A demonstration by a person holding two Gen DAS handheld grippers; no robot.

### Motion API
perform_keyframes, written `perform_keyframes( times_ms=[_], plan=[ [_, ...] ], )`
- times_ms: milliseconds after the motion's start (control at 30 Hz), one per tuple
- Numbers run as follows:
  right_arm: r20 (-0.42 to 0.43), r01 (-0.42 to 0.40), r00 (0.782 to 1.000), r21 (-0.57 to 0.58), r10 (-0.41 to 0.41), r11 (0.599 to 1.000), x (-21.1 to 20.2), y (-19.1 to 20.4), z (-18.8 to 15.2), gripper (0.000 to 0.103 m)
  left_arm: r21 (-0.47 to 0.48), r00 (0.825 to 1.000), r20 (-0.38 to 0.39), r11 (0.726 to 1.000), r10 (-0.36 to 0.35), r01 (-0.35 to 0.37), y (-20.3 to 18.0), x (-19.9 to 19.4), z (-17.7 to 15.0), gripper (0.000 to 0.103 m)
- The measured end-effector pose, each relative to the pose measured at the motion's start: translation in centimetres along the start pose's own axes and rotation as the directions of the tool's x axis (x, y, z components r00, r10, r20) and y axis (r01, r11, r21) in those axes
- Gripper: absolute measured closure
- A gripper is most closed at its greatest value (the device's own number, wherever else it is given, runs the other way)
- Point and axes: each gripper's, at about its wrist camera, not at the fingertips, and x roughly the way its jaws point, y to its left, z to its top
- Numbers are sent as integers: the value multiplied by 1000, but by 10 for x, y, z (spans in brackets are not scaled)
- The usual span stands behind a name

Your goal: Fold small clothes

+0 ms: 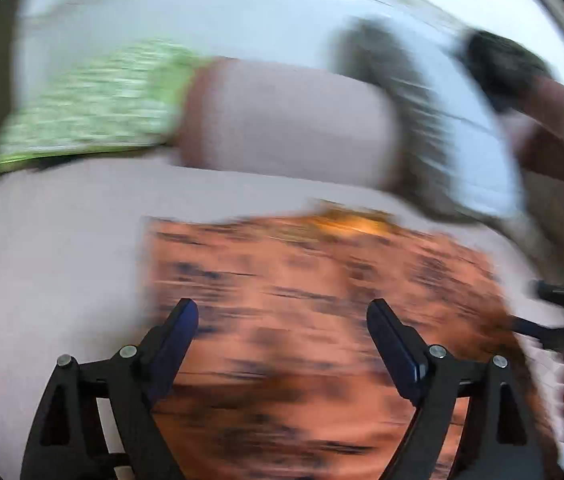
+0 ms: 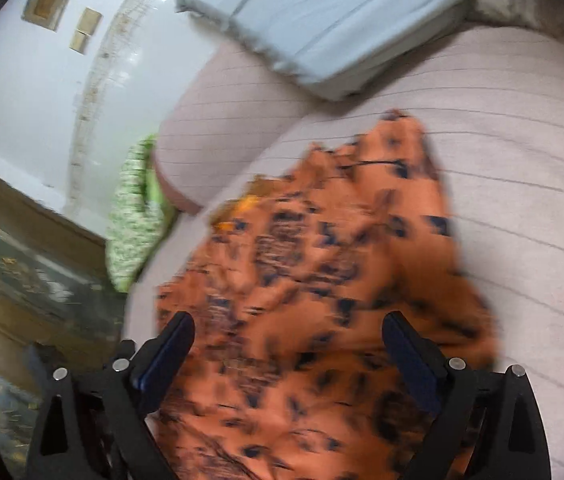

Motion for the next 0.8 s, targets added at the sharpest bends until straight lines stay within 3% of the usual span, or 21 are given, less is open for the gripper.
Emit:
perform_keyframes(
  times_ms=[67,167,267,400,467,633,667,700,733,767,800],
  plan=[
    [11,62,998,37,-62,997,17,-2,14,7,-71,995,-32,993,91,-94,25,11,-8,16],
    [20,178,983,160,-184,971,42,-27,34,8,-115,984,-142,985,110,-127,47,31,-28,18],
    [52,209,975,115,-216,971,49,-18,43,11,-24,973,-140,982,184,-189,46,31,-36,43],
    [30,276,960,54,-277,960,59,-8,45,14,40,986,-129,994,110,-106,45,4,-40,42],
    [31,280,959,53,-281,959,60,-8,45,14,123,989,-123,990,81,-66,33,-7,-46,36],
    [21,282,959,54,-283,958,60,-5,42,13,205,981,-151,974,123,-90,28,0,-55,36],
    [17,284,958,46,-285,958,63,-3,42,14,202,976,-161,973,145,-111,34,7,-53,47],
    [16,290,957,34,-291,956,64,1,41,19,188,974,-170,975,152,-119,37,11,-51,69],
    [5,308,951,20,-308,951,68,4,41,39,150,972,-186,982,142,-115,43,17,-48,75],
    [-10,327,945,16,-327,945,71,4,41,72,78,974,-196,992,112,-98,52,20,-44,77],
    [-28,346,938,15,-346,938,73,2,42,88,42,975,-197,994,103,-96,56,21,-43,83]
  ],
)
